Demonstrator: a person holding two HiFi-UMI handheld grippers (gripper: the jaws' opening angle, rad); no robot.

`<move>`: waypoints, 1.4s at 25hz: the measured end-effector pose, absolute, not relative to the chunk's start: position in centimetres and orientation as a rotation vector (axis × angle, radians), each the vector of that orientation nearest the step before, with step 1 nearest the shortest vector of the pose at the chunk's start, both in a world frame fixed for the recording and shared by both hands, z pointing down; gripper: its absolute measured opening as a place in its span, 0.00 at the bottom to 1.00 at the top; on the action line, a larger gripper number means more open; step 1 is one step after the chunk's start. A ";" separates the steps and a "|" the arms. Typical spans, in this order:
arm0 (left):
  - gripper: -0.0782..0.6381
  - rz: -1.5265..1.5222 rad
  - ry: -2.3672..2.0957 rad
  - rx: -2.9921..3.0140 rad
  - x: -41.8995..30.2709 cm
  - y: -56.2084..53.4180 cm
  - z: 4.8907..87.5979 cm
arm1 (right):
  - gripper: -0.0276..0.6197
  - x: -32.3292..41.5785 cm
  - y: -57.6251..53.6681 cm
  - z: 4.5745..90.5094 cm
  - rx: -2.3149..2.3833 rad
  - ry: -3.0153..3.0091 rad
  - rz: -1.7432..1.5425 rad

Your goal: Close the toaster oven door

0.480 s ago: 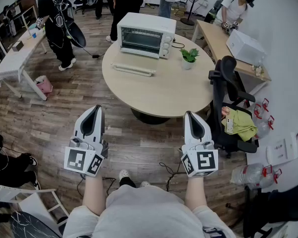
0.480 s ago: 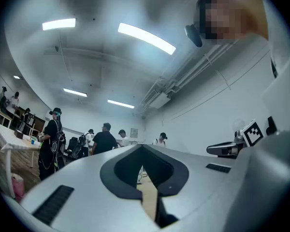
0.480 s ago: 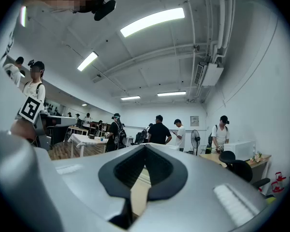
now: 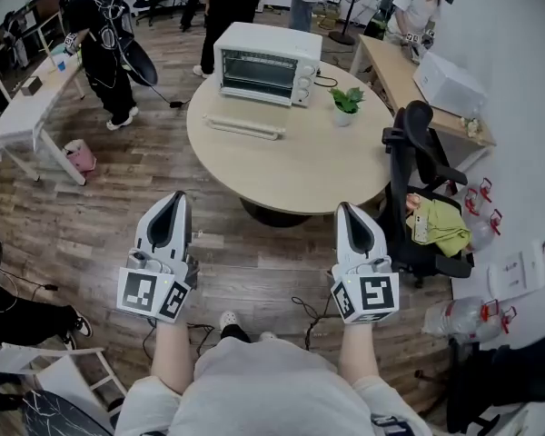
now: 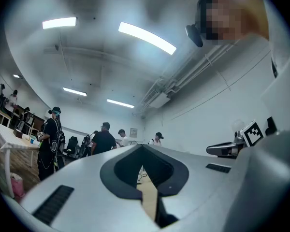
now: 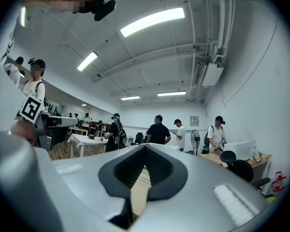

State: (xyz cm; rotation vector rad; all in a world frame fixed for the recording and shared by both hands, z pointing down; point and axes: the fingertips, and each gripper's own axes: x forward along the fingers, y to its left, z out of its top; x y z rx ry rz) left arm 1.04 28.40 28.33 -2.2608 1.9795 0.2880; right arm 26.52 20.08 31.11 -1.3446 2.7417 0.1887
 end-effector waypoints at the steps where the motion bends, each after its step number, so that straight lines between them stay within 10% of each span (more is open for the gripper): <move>1: 0.11 0.288 1.979 -2.262 0.8 28.3 28.3 | 0.06 26.4 20.0 31.1 -1.347 2.741 0.189; 35: 0.11 0.268 1.923 -2.385 -11.0 20.3 30.8 | 0.06 14.7 13.6 32.3 -1.434 2.677 0.135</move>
